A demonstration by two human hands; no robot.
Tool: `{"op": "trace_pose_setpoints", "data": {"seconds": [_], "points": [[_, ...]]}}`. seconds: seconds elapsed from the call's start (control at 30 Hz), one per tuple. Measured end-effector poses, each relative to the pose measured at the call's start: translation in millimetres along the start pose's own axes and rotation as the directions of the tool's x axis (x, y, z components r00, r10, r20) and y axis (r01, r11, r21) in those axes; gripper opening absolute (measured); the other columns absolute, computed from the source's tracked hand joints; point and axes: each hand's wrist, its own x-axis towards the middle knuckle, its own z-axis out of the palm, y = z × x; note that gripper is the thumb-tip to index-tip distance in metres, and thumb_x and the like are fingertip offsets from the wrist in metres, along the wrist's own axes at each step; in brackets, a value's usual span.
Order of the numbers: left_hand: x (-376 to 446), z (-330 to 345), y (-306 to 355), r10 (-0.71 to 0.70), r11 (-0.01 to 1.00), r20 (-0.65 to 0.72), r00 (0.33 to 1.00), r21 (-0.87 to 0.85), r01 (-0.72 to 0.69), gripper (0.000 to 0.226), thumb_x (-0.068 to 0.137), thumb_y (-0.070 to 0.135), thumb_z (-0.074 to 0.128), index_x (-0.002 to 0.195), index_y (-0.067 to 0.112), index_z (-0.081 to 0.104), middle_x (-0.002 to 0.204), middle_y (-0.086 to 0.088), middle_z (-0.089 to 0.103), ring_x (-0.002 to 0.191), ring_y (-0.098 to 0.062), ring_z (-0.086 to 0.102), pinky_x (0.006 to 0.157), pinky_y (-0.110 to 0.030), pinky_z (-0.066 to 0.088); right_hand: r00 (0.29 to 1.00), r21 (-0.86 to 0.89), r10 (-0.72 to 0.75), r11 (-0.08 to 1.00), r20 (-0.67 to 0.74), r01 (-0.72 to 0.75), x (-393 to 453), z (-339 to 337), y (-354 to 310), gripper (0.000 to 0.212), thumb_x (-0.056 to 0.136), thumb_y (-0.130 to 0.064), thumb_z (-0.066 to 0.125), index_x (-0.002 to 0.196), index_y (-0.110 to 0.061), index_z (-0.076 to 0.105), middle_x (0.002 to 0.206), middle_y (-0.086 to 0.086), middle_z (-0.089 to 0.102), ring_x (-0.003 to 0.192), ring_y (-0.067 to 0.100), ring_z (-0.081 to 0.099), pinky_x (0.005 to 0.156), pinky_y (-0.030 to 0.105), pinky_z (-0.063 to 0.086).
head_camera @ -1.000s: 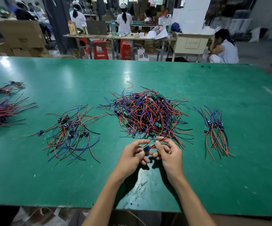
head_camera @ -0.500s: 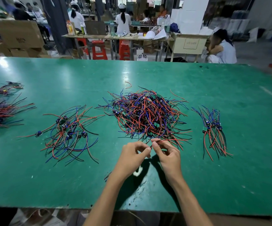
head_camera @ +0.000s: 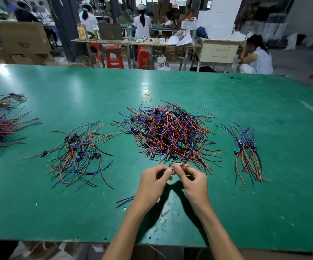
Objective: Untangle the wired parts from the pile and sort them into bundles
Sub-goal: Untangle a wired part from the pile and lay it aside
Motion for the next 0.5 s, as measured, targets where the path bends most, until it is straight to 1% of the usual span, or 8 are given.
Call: {"op": "trace_pose_setpoints", "data": {"seconds": [0.13,0.2,0.27,0.3,0.37,0.43,0.47,0.5], "points": [[0,6,-5,-0.014,0.995,-0.005,1.0,-0.1,0.014,0.019,0.097,0.015,0.064,0.084,0.023,0.076,0.078,0.003,0.074,0.067,-0.005,0.059,0.066,-0.022,0.047,0.997,-0.101,0.013,0.995,0.073,-0.005,-3,3,-1,0.02,0.101,-0.031,0.061,0.095,-0.025,0.079,0.094,-0.001,0.077,0.091,0.018,0.072,0.085,0.039,0.057],[-1,8,-7,-0.028,0.98,0.011,1.0,-0.197,0.029,0.019,0.098,0.012,0.062,0.083,0.017,0.073,0.088,0.011,0.076,0.071,-0.001,0.061,0.069,-0.018,0.047,0.996,-0.223,-0.04,0.973,0.074,0.056,-6,5,0,0.022,0.098,-0.033,0.056,0.098,-0.026,0.077,0.095,-0.007,0.076,0.091,0.013,0.071,0.084,0.038,0.056],[-1,8,-9,-0.032,0.968,0.018,0.999,-0.247,0.035,0.018,0.099,0.01,0.06,0.084,0.01,0.071,0.1,0.01,0.077,0.076,0.001,0.064,0.071,-0.014,0.048,0.992,-0.344,-0.101,0.931,0.08,0.122,-8,7,0,0.021,0.098,-0.031,0.054,0.098,-0.025,0.074,0.094,-0.013,0.073,0.09,0.006,0.068,0.083,0.032,0.054],[-1,8,-11,-0.028,0.968,0.018,0.999,-0.248,0.032,0.017,0.099,0.01,0.06,0.085,0.009,0.07,0.104,0.008,0.077,0.078,0.001,0.065,0.072,-0.014,0.048,0.991,-0.366,-0.108,0.921,0.082,0.131,-9,8,0,0.018,0.1,-0.028,0.055,0.098,-0.026,0.073,0.093,-0.014,0.073,0.09,0.005,0.067,0.082,0.03,0.053],[-1,7,-13,-0.015,0.972,0.016,1.0,-0.235,0.019,0.018,0.1,0.01,0.059,0.084,0.009,0.067,0.108,0.006,0.076,0.081,0.001,0.065,0.072,-0.014,0.047,0.994,-0.332,-0.081,0.938,0.075,0.101,-9,9,-1,0.018,0.101,-0.023,0.057,0.095,-0.027,0.073,0.092,-0.014,0.074,0.087,0.005,0.068,0.08,0.028,0.053],[-1,7,-15,0.006,0.987,0.018,1.0,-0.163,-0.003,0.019,0.1,0.014,0.06,0.082,0.012,0.066,0.101,0.006,0.076,0.079,-0.002,0.063,0.07,-0.022,0.048,0.998,-0.264,-0.031,0.963,0.052,0.044,-7,9,-2,0.019,0.098,-0.028,0.055,0.092,-0.029,0.073,0.09,-0.013,0.075,0.083,0.006,0.069,0.078,0.03,0.054],[-1,8,-15,0.023,0.993,0.018,1.0,-0.114,-0.021,0.019,0.1,0.016,0.061,0.081,0.016,0.066,0.09,0.009,0.075,0.074,-0.003,0.059,0.067,-0.027,0.046,0.999,-0.235,-0.009,0.972,0.039,0.018,-6,9,-2,0.021,0.096,-0.03,0.053,0.091,-0.031,0.073,0.087,-0.012,0.075,0.078,0.006,0.067,0.076,0.03,0.053],[-2,8,-15,0.04,0.996,0.017,0.999,-0.078,-0.039,0.021,0.1,0.017,0.062,0.079,0.02,0.065,0.078,0.012,0.07,0.068,-0.003,0.054,0.064,-0.026,0.043,1.0,-0.206,0.009,0.979,0.024,-0.003,-5,9,-2,0.021,0.094,-0.032,0.052,0.09,-0.033,0.073,0.084,-0.012,0.074,0.073,0.006,0.065,0.072,0.03,0.052]]}}
